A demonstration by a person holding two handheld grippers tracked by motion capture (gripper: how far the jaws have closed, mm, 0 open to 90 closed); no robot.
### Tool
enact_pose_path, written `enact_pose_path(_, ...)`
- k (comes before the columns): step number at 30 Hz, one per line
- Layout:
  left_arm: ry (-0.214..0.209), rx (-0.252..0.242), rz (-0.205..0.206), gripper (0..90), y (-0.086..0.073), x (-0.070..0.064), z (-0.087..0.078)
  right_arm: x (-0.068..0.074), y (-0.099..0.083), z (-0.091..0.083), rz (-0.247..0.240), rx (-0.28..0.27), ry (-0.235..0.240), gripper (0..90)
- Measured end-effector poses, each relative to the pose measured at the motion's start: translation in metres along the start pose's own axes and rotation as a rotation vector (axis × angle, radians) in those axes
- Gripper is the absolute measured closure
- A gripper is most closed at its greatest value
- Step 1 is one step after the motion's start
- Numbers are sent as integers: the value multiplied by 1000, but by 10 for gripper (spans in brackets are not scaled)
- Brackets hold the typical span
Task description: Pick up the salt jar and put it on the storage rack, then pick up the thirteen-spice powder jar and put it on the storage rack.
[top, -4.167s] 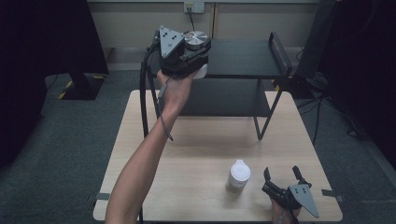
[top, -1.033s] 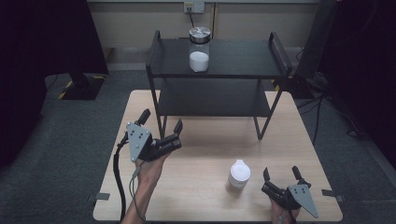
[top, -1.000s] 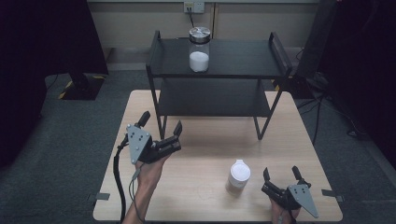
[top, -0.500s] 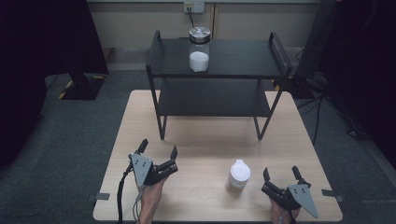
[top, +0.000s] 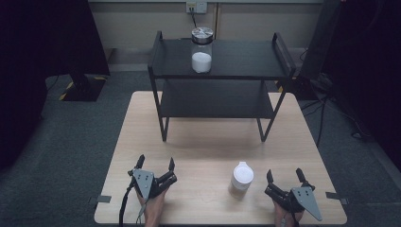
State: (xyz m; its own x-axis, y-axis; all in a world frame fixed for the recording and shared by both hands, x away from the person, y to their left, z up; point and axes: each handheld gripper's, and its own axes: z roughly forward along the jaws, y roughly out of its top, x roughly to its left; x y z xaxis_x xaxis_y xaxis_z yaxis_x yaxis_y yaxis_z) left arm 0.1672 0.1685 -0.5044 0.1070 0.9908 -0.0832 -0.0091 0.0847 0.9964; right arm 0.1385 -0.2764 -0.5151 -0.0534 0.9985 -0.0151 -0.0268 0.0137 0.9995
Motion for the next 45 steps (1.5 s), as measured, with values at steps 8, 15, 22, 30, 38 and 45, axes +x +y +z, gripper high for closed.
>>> enact_pose_path(8, 34, -20, -1, 0, -15, -5, -6, 2, 0, 0, -1, 0, -6, 7)
enact_pose_path(15, 54, 2, 106, 0, -13, -18, -4, 2, 0, 0, -2, 0, -8, 7)
enact_pose_path(22, 30, -2, 81, 0, -14, -12, -4, 2, 0, 0, -2, 0, -9, 5)
enact_pose_path(30, 29, -3, 80, 0, -14, -12, -5, 2, 0, 0, -2, 0, -9, 4)
enact_pose_path(38, 30, -3, 79, 0, -14, -12, -5, 0, 3, 0, 1, 13, 5, 0)
enact_pose_path(45, 31, -3, 79, 0, -14, -12, -4, -2, 31, -7, 14, -47, 73, 0)
